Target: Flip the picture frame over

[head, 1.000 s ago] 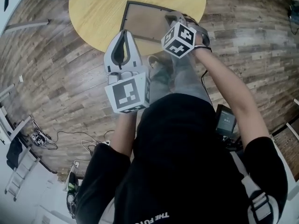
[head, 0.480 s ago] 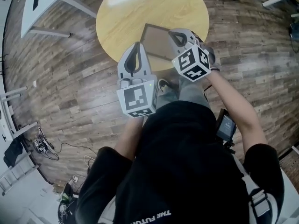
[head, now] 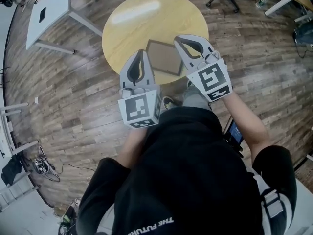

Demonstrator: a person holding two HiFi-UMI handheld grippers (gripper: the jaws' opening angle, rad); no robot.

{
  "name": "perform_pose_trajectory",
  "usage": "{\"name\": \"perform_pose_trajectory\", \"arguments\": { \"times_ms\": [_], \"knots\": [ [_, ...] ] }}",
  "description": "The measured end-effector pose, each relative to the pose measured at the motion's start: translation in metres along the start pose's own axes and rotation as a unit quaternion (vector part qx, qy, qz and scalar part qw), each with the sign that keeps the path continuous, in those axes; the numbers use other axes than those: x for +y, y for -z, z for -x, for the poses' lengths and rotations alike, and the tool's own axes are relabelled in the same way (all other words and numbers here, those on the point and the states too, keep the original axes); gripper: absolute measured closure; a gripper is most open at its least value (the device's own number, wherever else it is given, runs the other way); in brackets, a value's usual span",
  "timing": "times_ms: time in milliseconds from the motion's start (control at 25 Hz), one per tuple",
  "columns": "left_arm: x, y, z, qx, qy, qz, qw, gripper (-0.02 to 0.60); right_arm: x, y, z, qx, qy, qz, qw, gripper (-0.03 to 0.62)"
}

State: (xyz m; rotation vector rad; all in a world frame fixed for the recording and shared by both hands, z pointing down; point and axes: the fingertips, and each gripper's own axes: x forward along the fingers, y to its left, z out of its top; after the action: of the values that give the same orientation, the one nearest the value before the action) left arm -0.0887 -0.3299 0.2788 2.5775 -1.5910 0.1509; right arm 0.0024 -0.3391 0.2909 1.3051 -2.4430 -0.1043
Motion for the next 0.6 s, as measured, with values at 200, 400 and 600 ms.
{"name": "perform_pose_trajectory", "arguments": {
  "times_ms": [200, 400, 600],
  "knots": [
    [-0.006, -0.007, -0.002, -0.007, 0.006, 0.007, 0.9999, 0.558, -0.010, -0.007, 0.022, -0.021, -0.004, -0.035, 0.999, 0.574],
    [-0.010, -0.013, -0.006, -0.012, 0.011, 0.000, 0.9999, 0.558, -0.023, -0.011, 0.028, -0.034, 0.009, -0.044, 0.998, 0.574],
    [-0.012, -0.015, -0.009, -0.014, 0.016, -0.007, 0.9997, 0.558, -0.028, -0.013, 0.030, -0.037, 0.015, -0.041, 0.998, 0.574]
  ]
}}
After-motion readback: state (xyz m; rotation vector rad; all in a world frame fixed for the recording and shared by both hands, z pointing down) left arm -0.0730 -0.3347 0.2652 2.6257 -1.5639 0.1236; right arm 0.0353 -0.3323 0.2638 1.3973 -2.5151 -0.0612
